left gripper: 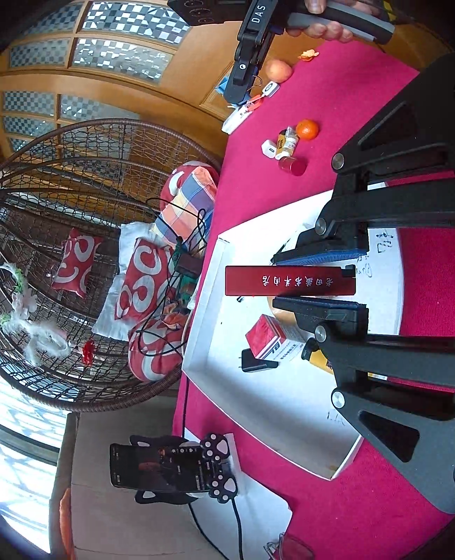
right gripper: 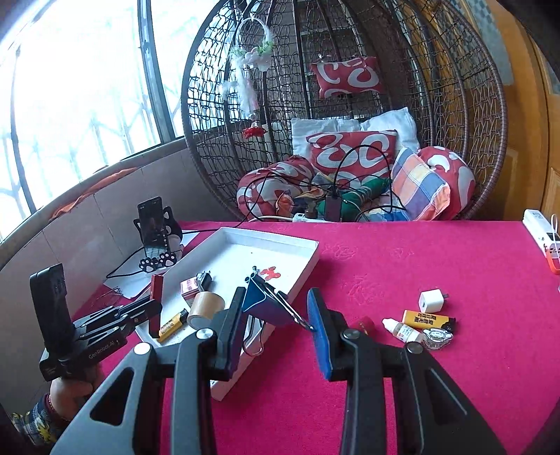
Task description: Organize rigid objects
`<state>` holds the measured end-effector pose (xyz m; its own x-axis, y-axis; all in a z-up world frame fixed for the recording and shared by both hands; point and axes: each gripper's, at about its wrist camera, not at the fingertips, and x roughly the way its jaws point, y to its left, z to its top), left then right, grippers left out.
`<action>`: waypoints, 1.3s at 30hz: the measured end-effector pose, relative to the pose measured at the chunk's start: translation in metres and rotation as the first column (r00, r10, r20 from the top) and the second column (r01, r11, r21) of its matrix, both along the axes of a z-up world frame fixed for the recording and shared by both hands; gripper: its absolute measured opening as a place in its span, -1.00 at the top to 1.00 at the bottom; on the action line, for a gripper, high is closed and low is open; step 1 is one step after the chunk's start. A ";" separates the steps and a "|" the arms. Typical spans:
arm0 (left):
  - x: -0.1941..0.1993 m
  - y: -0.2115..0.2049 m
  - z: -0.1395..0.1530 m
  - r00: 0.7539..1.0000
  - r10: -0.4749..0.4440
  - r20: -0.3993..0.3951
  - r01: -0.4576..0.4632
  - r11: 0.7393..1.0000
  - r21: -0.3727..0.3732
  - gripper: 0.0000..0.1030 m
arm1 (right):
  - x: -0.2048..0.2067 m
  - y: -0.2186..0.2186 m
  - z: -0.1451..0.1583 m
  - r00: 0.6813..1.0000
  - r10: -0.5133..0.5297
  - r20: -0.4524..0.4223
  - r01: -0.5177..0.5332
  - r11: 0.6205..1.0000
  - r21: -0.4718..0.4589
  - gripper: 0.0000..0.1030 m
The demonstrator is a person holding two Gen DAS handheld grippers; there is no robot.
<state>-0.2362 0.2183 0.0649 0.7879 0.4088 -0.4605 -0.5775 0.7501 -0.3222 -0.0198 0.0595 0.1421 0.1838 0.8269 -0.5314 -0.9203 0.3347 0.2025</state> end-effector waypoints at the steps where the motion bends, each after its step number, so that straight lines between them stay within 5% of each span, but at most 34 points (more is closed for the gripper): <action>1: -0.004 0.007 -0.003 1.000 0.012 0.007 -0.012 1.000 -0.021 0.68 | -0.001 0.009 -0.002 1.000 0.011 -0.015 -0.011 1.000 -0.007 0.34; 13: -0.018 0.032 -0.029 0.998 0.051 0.027 -0.047 0.990 -0.134 0.68 | -0.015 0.116 -0.058 0.998 0.025 -0.053 -0.032 0.988 -0.152 0.34; 22: -0.018 0.039 -0.038 0.998 0.051 0.028 -0.045 0.981 -0.189 0.68 | -0.024 0.137 -0.077 1.000 -0.003 -0.018 0.000 0.984 -0.180 0.32; 24: -0.019 0.040 -0.038 0.998 0.049 0.037 -0.040 0.978 -0.203 0.68 | -0.027 0.137 -0.077 1.000 0.001 -0.009 -0.003 0.984 -0.180 0.11; 26: -0.020 0.040 -0.038 0.998 0.054 0.029 -0.046 0.977 -0.210 0.68 | -0.031 0.132 -0.074 1.000 -0.005 0.008 0.006 0.986 -0.164 -0.61; 27: -0.020 0.040 -0.038 0.998 0.057 0.026 -0.050 0.976 -0.210 0.68 | -0.033 0.130 -0.073 1.000 -0.004 0.013 0.006 0.988 -0.152 -0.68; 29: -0.020 0.039 -0.037 0.998 0.068 0.014 -0.063 0.977 -0.205 0.48 | -0.036 0.124 -0.071 1.000 -0.009 0.012 0.010 0.990 -0.140 -0.68; 31: -0.021 0.038 -0.035 0.996 0.092 0.010 -0.089 0.977 -0.194 -0.66 | -0.036 0.116 -0.069 1.000 -0.015 -0.013 0.014 0.993 -0.116 -0.68; 32: -0.022 0.037 -0.034 0.995 0.102 0.021 -0.096 0.978 -0.185 -0.86 | -0.035 0.111 -0.068 0.999 -0.018 -0.029 0.015 0.995 -0.102 -0.74; 34: -0.025 0.034 -0.030 0.991 0.126 0.038 -0.119 0.981 -0.154 -0.99 | -0.034 0.099 -0.065 0.998 -0.027 -0.052 0.023 0.997 -0.068 -1.00; 39: -0.027 0.030 -0.024 0.987 0.156 0.031 -0.151 0.981 -0.118 -0.99 | -0.034 0.068 -0.054 0.997 -0.062 -0.054 0.064 0.998 0.020 -1.00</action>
<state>-0.2627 0.2480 0.0409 0.7386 0.4722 -0.4811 -0.6678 0.6100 -0.4266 -0.0541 0.1273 0.0885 0.2078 0.8260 -0.5240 -0.8852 0.3867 0.2585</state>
